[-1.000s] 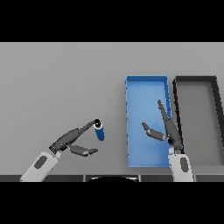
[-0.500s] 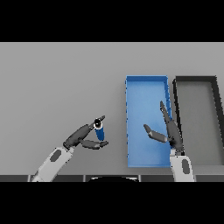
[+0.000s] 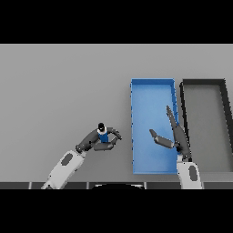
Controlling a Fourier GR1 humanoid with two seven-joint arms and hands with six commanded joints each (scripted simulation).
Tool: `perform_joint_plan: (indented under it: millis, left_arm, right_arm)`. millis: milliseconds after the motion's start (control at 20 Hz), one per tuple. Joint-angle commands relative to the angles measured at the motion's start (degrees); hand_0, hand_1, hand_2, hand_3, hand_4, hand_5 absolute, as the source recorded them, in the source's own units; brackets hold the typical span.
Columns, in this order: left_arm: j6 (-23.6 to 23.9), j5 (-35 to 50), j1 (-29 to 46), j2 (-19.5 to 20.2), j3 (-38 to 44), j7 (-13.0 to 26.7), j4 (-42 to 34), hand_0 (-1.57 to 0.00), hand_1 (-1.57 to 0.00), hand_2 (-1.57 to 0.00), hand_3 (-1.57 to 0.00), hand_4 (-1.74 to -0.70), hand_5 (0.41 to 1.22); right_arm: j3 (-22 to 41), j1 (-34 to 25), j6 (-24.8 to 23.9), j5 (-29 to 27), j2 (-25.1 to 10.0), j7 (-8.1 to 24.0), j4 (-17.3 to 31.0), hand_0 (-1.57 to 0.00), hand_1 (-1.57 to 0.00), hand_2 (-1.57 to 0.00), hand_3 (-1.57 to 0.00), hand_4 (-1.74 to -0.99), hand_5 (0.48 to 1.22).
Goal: Pick up the blue pipe and place it into the blue bin.
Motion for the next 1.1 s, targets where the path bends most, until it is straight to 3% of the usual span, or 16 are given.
perform_joint_plan:
  millis: [0, 100, 200, 350, 400, 700, 1050]
  left_arm:
    - [0.58, -0.29, 0.14, 0.14, 0.18, -0.32, -0.05, -0.65, -0.83, -0.94, -0.91, -1.45, 0.941]
    - [0.95, -1.03, 0.03, -1.13, -0.27, -0.06, -0.09, -0.98, -1.1, -1.16, -1.11, -1.55, 1.042]
    - [1.12, -1.58, 0.73, -0.88, -1.7, 0.04, -1.78, -1.19, -1.27, -1.31, -1.26, -1.62, 1.106]
    - [2.85, -3.79, 1.54, -1.27, -3.1, -2.13, -2.35, -1.38, -1.42, -1.44, -1.41, -1.54, 1.162]
    - [2.82, -4.64, 1.83, -1.05, -3.24, -3.44, -1.77, -1.42, -1.45, -1.46, -1.44, -1.52, 1.174]
    - [2.53, -3.45, 1.01, -3.27, -1.57, -6.63, -6.88, -1.53, -1.54, -1.54, -1.54, -1.48, 1.209]
    - [1.98, -4.39, -2.52, -4.81, -1.21, 0.05, -12.13, -1.56, -1.56, -1.57, -1.56, -1.47, 1.218]
  right_arm:
    - [0.06, 0.22, -0.04, 0.12, -0.03, -0.74, -0.16, 0.0, 0.0, 0.0, 0.0, -1.189, 0.562]
    - [-0.47, 0.35, -0.07, 0.11, -0.65, -0.95, 0.05, 0.0, 0.0, 0.0, 0.0, -1.182, 0.562]
    - [-0.1, -0.79, -0.33, 0.63, -0.25, -0.21, 0.9, 0.0, 0.0, 0.0, 0.0, -1.178, 0.561]
    - [0.04, -1.0, -0.62, 0.78, 0.29, -0.07, 1.43, 0.0, 0.0, 0.0, 0.0, -1.176, 0.559]
    - [0.13, -0.32, -0.47, 0.78, 0.1, -1.23, 0.82, 0.0, 0.0, 0.0, 0.0, -1.174, 0.558]
    - [-0.37, -1.05, -0.74, 1.03, -0.46, 0.49, 1.14, 0.0, 0.0, 0.0, 0.0, -1.151, 0.55]
    - [0.04, -0.11, -0.62, 1.99, -0.79, -0.17, 1.22, 0.0, 0.0, 0.0, 0.0, -1.126, 0.567]
